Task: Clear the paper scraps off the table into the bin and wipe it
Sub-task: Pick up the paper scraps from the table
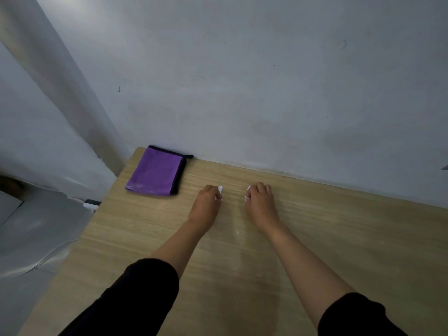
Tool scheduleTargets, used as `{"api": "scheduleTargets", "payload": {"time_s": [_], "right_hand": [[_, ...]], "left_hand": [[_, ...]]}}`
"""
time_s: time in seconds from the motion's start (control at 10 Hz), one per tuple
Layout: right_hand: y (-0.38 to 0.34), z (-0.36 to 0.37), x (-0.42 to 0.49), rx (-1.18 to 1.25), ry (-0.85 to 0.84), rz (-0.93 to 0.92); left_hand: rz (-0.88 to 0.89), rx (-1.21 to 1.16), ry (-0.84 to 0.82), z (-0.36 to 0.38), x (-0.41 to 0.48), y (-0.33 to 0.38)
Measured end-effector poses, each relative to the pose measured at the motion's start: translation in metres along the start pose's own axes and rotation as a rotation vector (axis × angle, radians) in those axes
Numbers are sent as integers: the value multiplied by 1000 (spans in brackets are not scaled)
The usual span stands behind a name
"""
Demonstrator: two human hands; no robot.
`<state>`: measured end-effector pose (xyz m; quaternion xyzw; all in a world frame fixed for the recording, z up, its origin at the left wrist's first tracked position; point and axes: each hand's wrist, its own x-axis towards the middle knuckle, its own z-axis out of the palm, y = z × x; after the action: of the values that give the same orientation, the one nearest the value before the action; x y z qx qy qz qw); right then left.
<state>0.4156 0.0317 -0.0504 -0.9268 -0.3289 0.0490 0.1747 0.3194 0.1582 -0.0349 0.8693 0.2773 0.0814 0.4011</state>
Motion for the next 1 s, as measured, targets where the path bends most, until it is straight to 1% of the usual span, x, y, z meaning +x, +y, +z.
{"api": "scheduleTargets", "payload": {"time_s": [0.1, 0.2, 0.3, 0.4, 0.5, 0.6, 0.7, 0.8, 0.9, 1.0], "right_hand": [[1, -5, 0, 58, -18, -6], [1, -12, -10, 358, 16, 146], [2, -18, -21, 651, 83, 338], [8, -24, -31, 788, 170, 448], [17, -26, -42, 849, 167, 495], [23, -27, -51, 853, 165, 505], [28, -29, -59, 833, 176, 480], [30, -30, -64, 820, 176, 444], [32, -32, -65, 812, 177, 430], [33, -35, -66, 810, 171, 432]], "left_hand": [[45, 87, -39, 1, 1, -2], [28, 193, -64, 3, 1, 0], [-23, 181, -63, 5, -4, 5], [-34, 183, -33, 7, -6, 3], [-5, 230, -16, 9, -6, 1], [70, 286, -4, 9, -8, -5], [104, 277, 24, 8, -14, -6], [88, 245, 52, 9, -16, -3], [-7, 127, 106, 6, -14, -2], [-102, -105, 136, 1, -21, 6]]}}
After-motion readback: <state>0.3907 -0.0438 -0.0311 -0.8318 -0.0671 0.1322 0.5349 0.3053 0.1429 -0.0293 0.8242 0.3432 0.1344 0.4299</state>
